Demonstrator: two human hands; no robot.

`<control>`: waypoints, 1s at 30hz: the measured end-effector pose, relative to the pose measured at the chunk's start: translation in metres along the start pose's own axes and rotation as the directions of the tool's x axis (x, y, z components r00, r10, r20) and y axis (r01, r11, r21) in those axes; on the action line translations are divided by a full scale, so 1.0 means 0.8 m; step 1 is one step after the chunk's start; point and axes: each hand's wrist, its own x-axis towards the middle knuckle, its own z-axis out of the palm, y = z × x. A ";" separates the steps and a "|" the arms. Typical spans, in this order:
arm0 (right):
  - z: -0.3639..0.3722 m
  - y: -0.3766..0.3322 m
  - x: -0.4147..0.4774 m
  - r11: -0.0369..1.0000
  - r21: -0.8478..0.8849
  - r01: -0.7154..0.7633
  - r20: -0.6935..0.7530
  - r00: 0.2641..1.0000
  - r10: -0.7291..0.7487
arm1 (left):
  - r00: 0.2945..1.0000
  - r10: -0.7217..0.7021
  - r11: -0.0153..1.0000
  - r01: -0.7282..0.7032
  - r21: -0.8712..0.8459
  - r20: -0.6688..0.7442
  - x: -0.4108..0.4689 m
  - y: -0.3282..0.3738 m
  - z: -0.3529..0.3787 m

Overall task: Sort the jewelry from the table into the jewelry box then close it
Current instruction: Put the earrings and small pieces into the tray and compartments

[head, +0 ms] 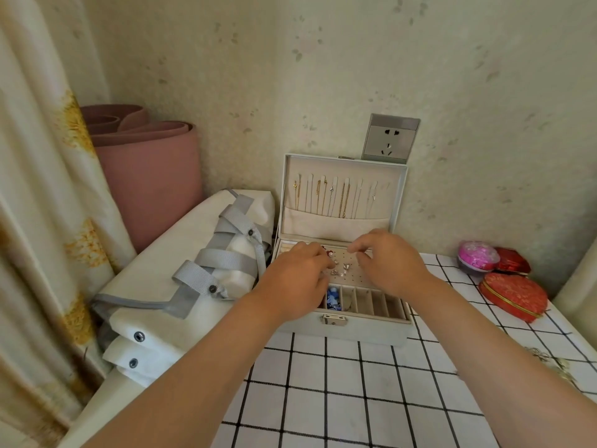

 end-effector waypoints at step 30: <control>-0.029 -0.027 -0.012 0.647 0.721 -0.250 0.163 0.968 0.193 | 0.920 -0.386 0.747 0.272 -0.606 -0.064 0.015 0.031 -0.003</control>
